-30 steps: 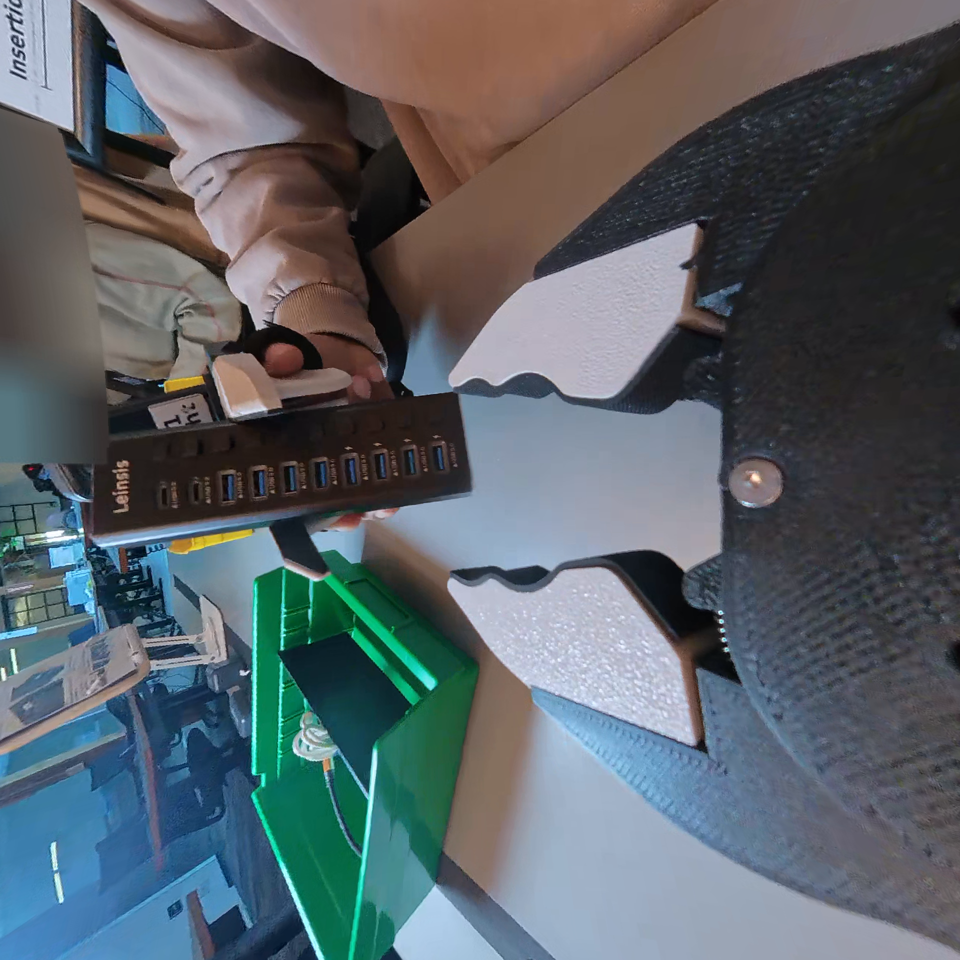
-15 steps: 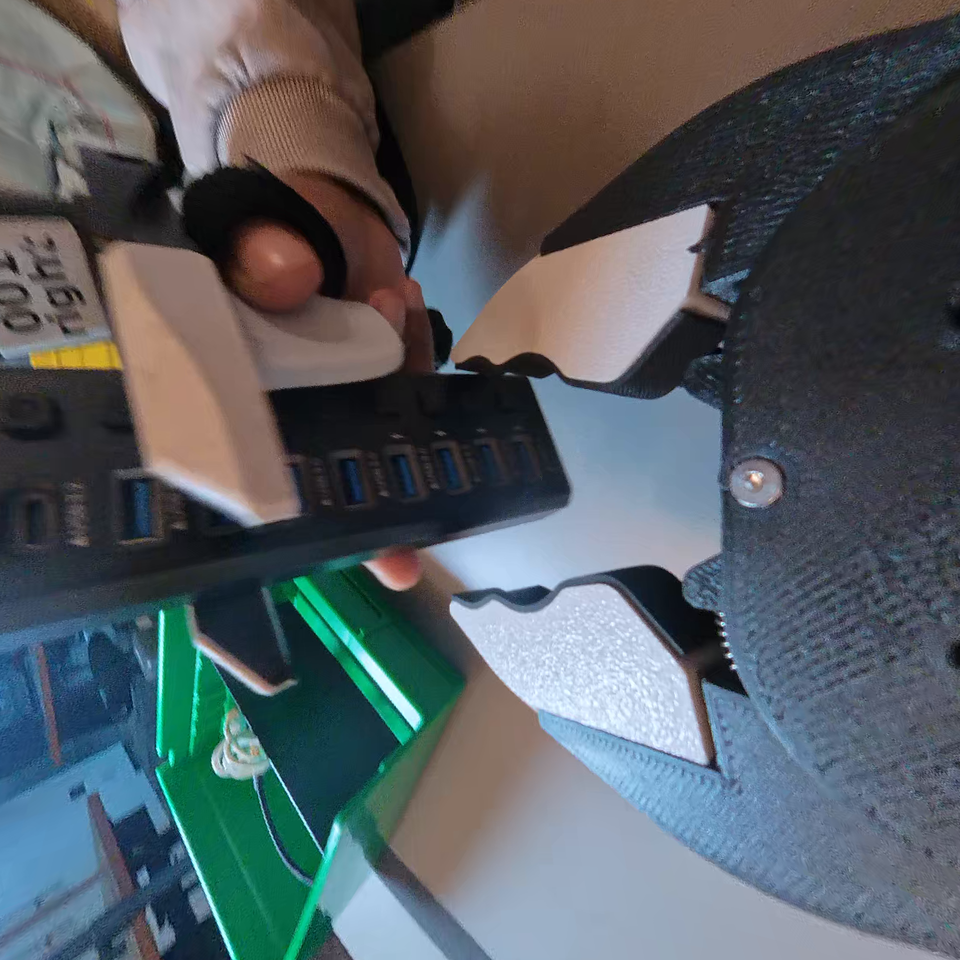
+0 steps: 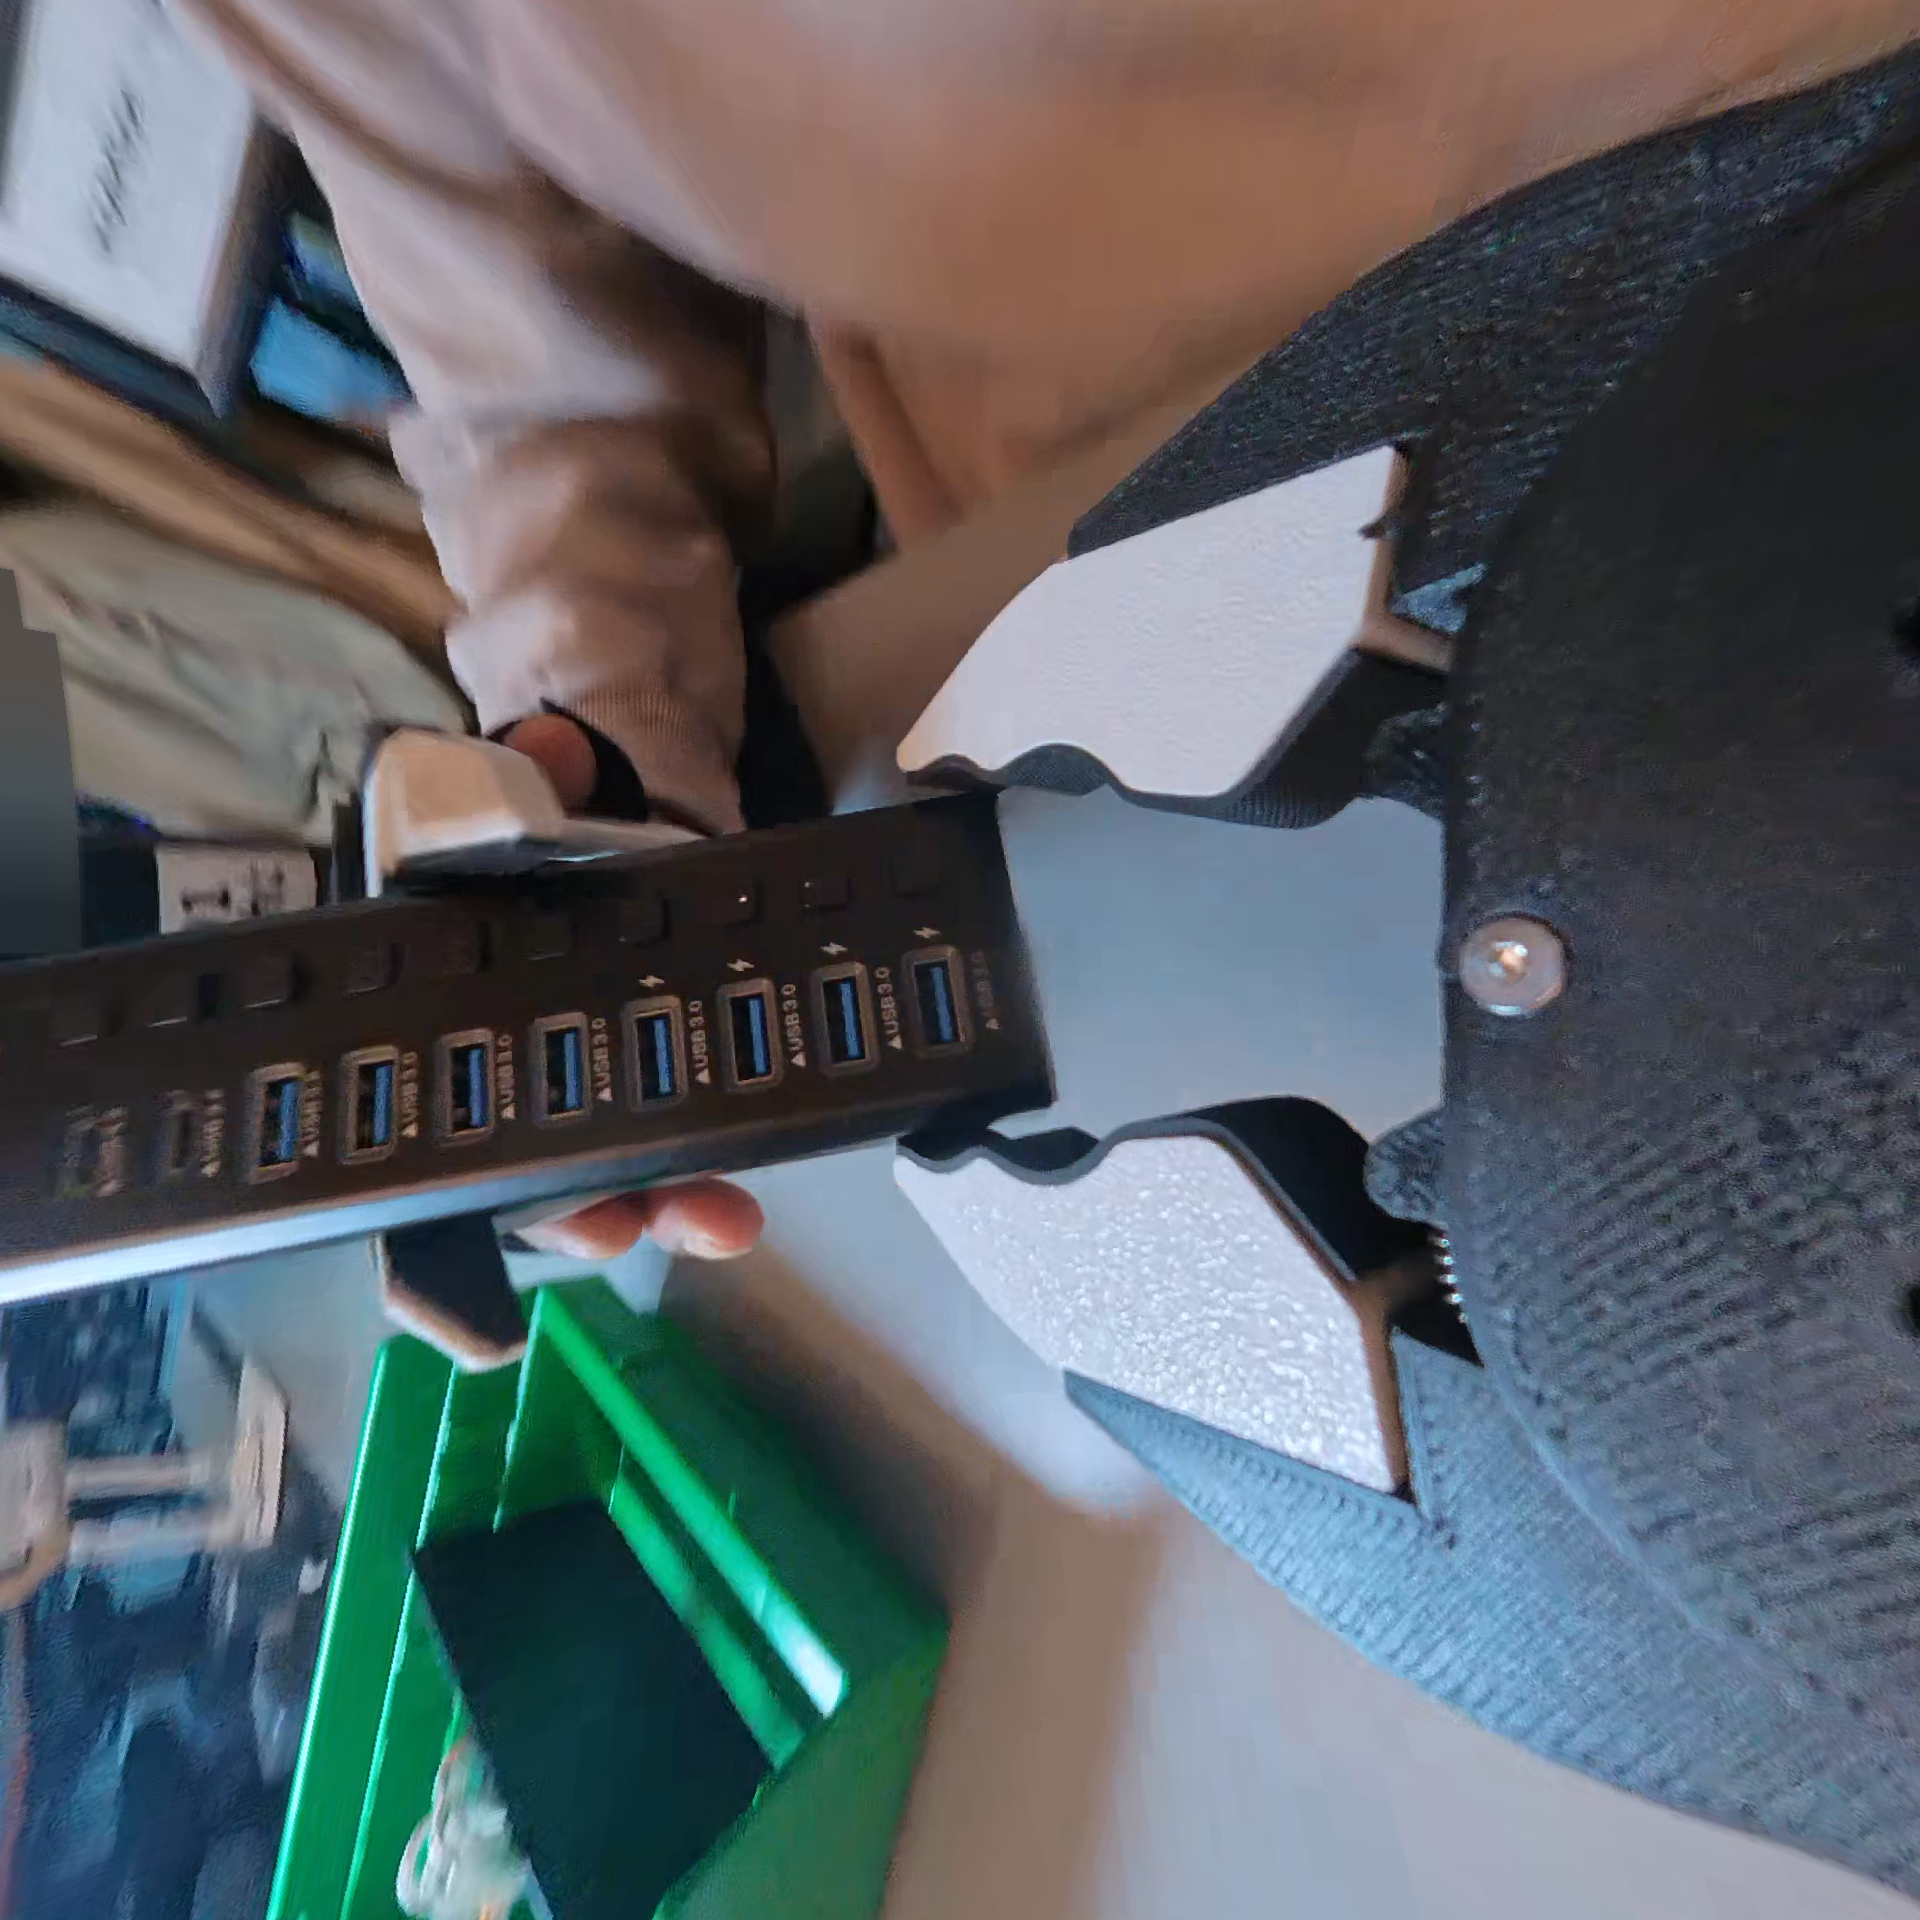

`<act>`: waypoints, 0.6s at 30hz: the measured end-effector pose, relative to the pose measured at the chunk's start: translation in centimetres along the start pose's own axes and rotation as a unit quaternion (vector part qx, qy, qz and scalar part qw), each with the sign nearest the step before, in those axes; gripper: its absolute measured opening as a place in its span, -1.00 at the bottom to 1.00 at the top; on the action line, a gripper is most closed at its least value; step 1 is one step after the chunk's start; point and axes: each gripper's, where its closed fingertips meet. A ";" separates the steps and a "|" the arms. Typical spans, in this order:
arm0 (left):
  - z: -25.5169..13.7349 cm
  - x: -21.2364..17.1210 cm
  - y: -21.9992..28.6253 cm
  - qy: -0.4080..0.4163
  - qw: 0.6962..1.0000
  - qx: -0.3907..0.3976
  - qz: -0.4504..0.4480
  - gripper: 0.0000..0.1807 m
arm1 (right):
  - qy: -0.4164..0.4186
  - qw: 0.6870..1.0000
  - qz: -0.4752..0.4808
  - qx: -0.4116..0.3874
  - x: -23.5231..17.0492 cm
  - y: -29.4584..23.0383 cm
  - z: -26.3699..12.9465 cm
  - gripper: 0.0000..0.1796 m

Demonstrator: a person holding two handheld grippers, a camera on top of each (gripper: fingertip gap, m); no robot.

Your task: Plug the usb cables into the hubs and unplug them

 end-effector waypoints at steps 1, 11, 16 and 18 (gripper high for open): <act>-1.0 0.0 0.5 0.003 0.999 -0.030 -0.011 -0.30 | -0.021 0.999 -0.012 0.034 -0.5 -0.9 0.0 -0.22; -5.4 -2.2 3.3 -0.036 0.977 -0.198 -0.075 -0.29 | -0.088 0.981 0.017 0.171 -4.2 -6.1 1.5 -0.04; -5.8 -1.0 1.2 -0.014 0.989 -0.128 -0.069 -0.30 | -0.062 0.987 0.072 0.128 -3.7 -4.0 1.7 -0.05; -4.8 -1.3 1.1 -0.020 0.990 -0.114 -0.075 -0.30 | -0.040 0.993 0.069 0.083 -3.5 -2.7 1.9 -0.12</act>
Point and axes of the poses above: each gripper's, where its closed fingertips meet, z out along the fingers, x out of its top, y = z × x across the jaws, and after that the axes turned 2 degrees about x, right-handed
